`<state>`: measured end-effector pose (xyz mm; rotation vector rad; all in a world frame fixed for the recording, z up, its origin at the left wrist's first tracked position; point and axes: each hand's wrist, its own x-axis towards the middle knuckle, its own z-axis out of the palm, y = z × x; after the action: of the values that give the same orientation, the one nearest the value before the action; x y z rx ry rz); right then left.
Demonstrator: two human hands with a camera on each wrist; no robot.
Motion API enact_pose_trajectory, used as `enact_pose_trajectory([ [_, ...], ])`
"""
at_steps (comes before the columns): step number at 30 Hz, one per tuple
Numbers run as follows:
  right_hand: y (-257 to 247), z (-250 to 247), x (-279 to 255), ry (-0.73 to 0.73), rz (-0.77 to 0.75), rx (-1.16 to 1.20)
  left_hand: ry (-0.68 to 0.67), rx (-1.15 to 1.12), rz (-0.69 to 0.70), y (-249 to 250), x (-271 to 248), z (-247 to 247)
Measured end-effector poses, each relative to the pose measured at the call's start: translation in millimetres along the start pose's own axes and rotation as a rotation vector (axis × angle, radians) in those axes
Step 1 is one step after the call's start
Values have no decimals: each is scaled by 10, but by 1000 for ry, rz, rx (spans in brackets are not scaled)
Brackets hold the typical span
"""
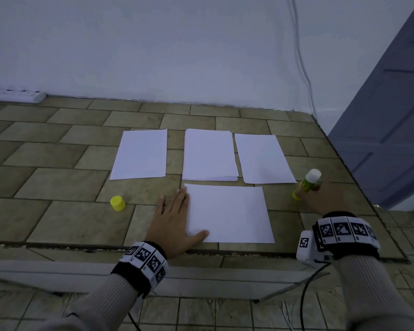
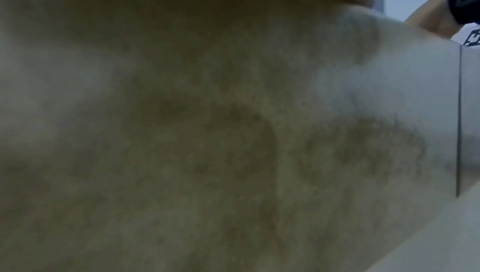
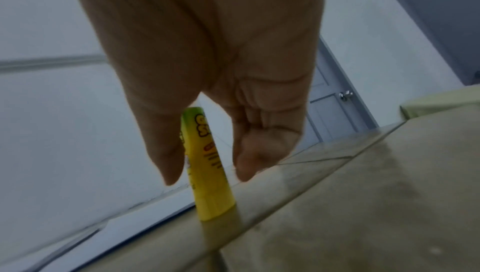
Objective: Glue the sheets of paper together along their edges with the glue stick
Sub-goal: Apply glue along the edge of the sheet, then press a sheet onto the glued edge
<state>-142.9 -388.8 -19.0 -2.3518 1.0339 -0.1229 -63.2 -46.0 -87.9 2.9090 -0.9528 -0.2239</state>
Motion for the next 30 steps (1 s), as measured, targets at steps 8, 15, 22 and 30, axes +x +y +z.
enact_pose_trajectory([
  [8, -312, 192, -269, -330, -98, -210, -28, 41, -1, 8, 1, -13],
  [15, -811, 382, 52, -146, -316, -160, -32, 16, -1, 20, -2, -31],
  [22, -955, 648, 414, -274, -205, -495, -36, -3, 5, 12, -9, -36],
  [30, -872, 671, 481, -259, -244, -520, -34, 9, 1, 15, -3, -27],
])
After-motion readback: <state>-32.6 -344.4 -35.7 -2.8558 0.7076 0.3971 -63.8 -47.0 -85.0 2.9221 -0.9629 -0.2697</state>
